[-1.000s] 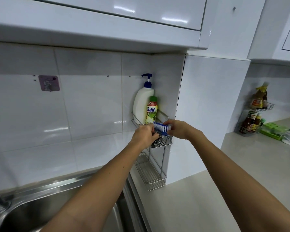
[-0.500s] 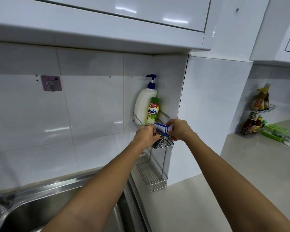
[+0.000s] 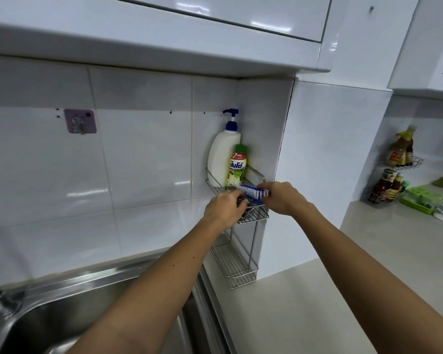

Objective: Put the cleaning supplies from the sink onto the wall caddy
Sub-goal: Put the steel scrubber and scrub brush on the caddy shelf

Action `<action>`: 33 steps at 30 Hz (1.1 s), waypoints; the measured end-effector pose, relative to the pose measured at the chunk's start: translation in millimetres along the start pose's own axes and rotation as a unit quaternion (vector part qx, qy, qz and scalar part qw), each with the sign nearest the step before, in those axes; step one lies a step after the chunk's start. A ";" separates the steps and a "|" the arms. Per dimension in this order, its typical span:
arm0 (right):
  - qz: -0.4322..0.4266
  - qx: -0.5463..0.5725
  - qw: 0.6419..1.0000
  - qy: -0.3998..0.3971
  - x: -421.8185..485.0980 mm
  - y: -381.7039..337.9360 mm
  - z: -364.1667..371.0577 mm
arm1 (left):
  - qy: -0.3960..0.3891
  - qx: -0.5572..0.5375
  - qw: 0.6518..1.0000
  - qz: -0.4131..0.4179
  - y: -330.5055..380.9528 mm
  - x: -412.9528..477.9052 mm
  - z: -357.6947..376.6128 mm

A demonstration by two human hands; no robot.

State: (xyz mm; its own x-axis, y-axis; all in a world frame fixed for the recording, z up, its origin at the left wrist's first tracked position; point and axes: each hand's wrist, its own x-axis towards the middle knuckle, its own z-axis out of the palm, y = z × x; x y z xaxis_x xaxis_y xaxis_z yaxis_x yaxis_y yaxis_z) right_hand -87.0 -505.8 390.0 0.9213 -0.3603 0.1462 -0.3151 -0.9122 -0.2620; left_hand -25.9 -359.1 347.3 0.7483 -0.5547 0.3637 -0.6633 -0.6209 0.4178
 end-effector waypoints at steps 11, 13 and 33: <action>-0.036 -0.133 0.983 0.122 -30.6 -10.1 24.3 | -0.056 0.018 0.998 0.014 -5.7 -12.9 -10.0; -0.061 -0.136 0.972 0.183 -35.8 -16.0 32.8 | -0.046 0.023 0.999 0.004 -12.0 -18.8 -14.0; -0.182 -0.038 0.981 -0.059 -126.5 -151.0 258.1 | -0.134 0.144 0.959 -0.206 -202.8 -221.6 16.3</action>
State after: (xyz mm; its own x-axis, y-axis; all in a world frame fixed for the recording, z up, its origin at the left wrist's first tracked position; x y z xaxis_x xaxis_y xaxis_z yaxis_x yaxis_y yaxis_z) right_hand -97.1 -272.1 164.8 0.9945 0.0121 0.1043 0.0268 -0.9897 -0.1408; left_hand -57.3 -119.3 168.4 0.9442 -0.3284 -0.0262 -0.3152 -0.9236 0.2182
